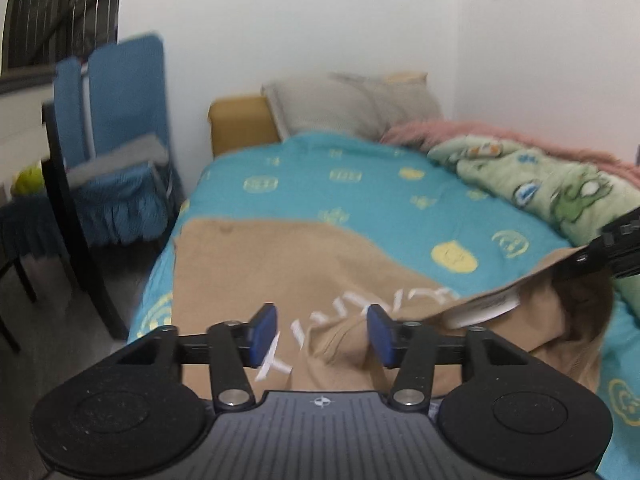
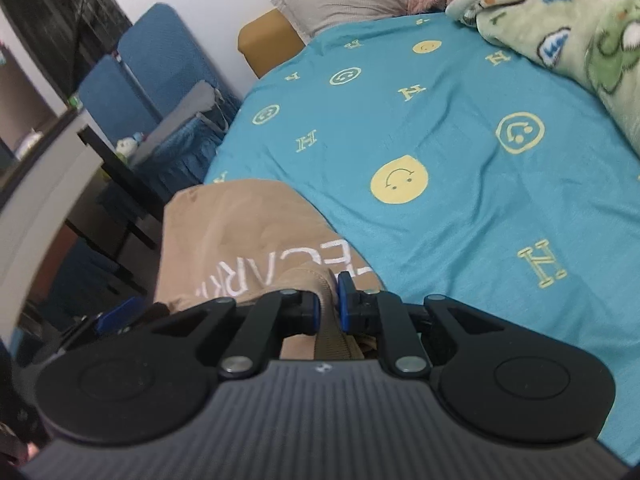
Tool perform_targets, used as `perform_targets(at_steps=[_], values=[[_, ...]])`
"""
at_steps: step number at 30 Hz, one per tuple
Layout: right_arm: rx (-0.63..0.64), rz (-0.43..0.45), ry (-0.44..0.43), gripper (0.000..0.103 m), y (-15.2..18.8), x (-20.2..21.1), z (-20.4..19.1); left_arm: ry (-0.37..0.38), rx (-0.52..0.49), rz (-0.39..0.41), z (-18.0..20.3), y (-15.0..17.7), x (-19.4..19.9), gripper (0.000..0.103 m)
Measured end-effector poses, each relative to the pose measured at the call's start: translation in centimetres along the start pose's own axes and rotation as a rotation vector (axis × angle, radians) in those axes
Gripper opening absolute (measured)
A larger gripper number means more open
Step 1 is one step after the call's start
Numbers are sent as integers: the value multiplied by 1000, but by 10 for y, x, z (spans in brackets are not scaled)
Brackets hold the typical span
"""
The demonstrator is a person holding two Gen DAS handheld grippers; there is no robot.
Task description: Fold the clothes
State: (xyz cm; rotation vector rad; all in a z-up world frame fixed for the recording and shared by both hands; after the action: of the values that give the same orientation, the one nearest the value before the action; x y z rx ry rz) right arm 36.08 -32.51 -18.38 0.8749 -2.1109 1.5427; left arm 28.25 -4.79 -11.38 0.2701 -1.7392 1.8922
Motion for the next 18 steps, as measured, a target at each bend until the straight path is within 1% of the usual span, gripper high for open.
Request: perform_targets(at_steps=[1, 2, 5, 6, 8, 11, 12, 13, 16, 18], values=[[-3, 10, -4, 12, -1, 1, -1, 17, -15, 16, 4, 0, 5, 60], [0, 23, -5, 12, -3, 4, -2, 25, -41, 16, 10, 4, 4, 62], [12, 72, -9, 12, -8, 14, -7, 43, -119, 13, 29, 17, -1, 63], [16, 93, -11, 12, -10, 19, -10, 19, -125, 8, 31, 22, -8, 63], [27, 142, -13, 12, -14, 29, -15, -18, -79, 10, 31, 28, -21, 63], [43, 214, -23, 11, -17, 43, -25, -95, -38, 61, 26, 28, -29, 63], [52, 232, -13, 11, -18, 46, -27, -146, -37, 83, 23, 27, -28, 63], [62, 250, -3, 11, -18, 49, -29, -185, -40, 105, 21, 25, -25, 63], [107, 290, 42, 11, -19, 54, -34, -252, -86, 209, 18, 18, -3, 66], [121, 305, 62, 11, -18, 56, -34, -271, -112, 252, 20, 12, 13, 70]])
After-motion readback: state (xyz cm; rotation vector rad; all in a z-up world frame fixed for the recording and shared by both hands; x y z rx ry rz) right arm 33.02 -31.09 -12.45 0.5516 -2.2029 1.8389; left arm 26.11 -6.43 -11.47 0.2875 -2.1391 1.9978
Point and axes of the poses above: each gripper's, at about its wrist camera, not at the fingertips, and x roughly against the way its jaws point, z to its right, y to its underside, the point moved 6 cm from there along -x, roughly the way its jaws point, and after that the axes turned 13 degrees about x, right-handed, at the moved point
